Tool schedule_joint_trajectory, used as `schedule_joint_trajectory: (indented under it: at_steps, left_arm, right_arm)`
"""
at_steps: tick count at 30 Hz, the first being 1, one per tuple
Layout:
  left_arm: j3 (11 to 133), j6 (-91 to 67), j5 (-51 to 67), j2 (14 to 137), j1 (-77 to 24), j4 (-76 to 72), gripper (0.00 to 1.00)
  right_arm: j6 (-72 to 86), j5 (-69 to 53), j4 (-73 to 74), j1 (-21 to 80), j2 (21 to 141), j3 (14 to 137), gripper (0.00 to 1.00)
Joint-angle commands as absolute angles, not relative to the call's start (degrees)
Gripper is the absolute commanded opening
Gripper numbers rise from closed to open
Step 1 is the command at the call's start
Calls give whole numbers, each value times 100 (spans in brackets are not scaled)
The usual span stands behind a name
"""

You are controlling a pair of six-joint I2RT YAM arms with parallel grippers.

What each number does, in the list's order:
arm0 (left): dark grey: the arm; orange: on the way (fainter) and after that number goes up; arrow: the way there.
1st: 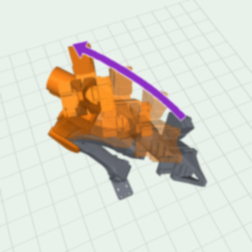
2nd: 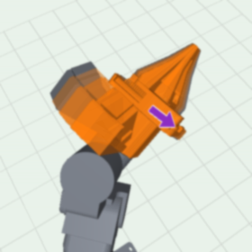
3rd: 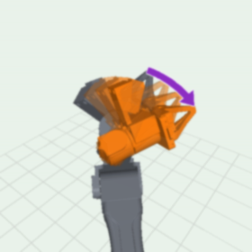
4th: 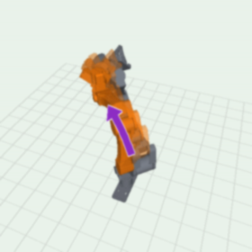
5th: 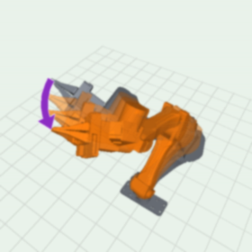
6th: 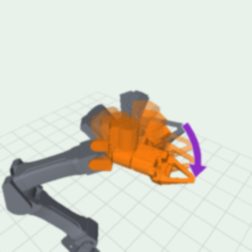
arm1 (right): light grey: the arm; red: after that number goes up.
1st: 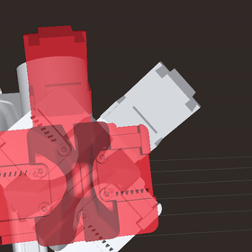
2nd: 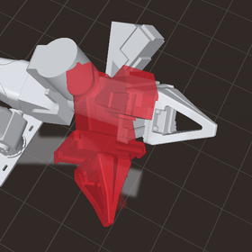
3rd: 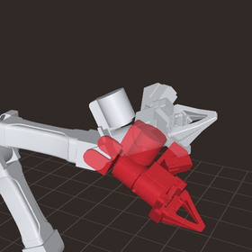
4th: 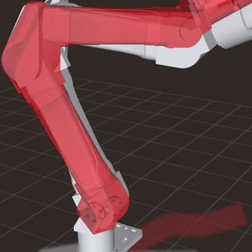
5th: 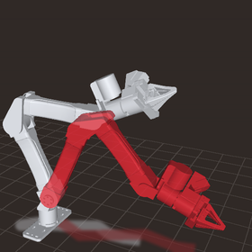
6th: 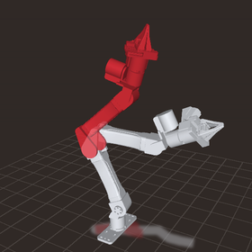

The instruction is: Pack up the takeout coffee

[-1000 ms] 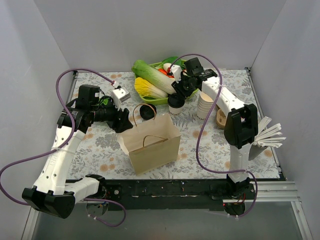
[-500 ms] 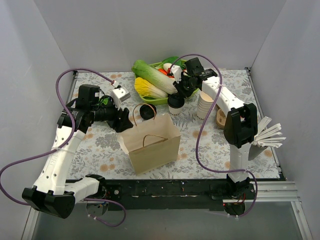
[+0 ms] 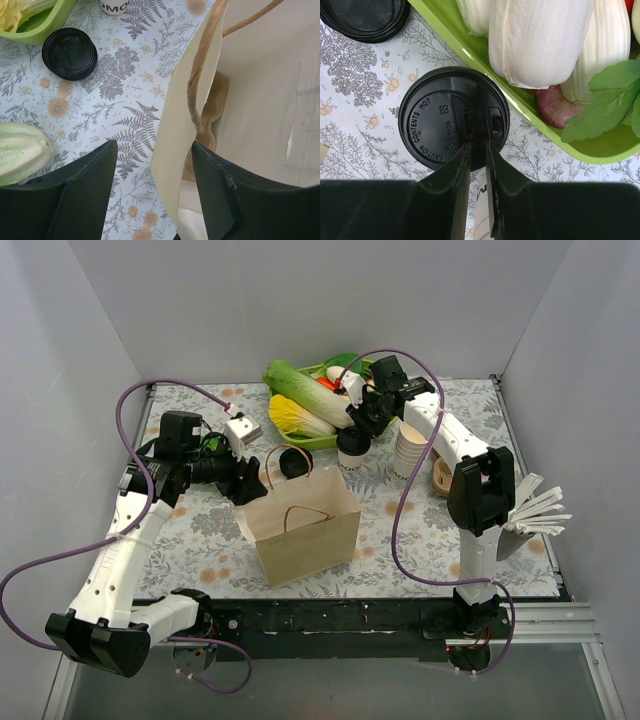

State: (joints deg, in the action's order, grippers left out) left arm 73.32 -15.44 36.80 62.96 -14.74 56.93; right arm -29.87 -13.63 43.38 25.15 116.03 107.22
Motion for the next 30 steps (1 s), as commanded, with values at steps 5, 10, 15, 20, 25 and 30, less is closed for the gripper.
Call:
schedule_joint_trajectory:
  at_steps: [5,10,15,20,25,30]
  left_arm:
    - [7286,-1591,3648,6135,-1450,5607,61]
    - [7321,-1608,3630,6135,-1450,5642,61]
    - [7409,-1600,3568,6187,-1450,5660,61]
    - [7418,-1600,3568,6231,-1450,5643,61]
    - [7392,-1608,3577,6258,-1441,5599,61]
    - [7383,-1608,3568,6240,-1441,5642,61]
  right_arm:
    - [-2848,-1415,4403,2531,11672,10986,31]
    - [-2804,-1424,4351,2522,11891,11188,31]
    - [-2795,-1512,4201,2523,11865,11276,31]
    - [-2882,-1564,4192,2531,11751,11285,29]
    - [-2796,-1477,4131,2531,11681,11267,35]
    - [-1988,-1389,4158,2557,11435,11181,91]
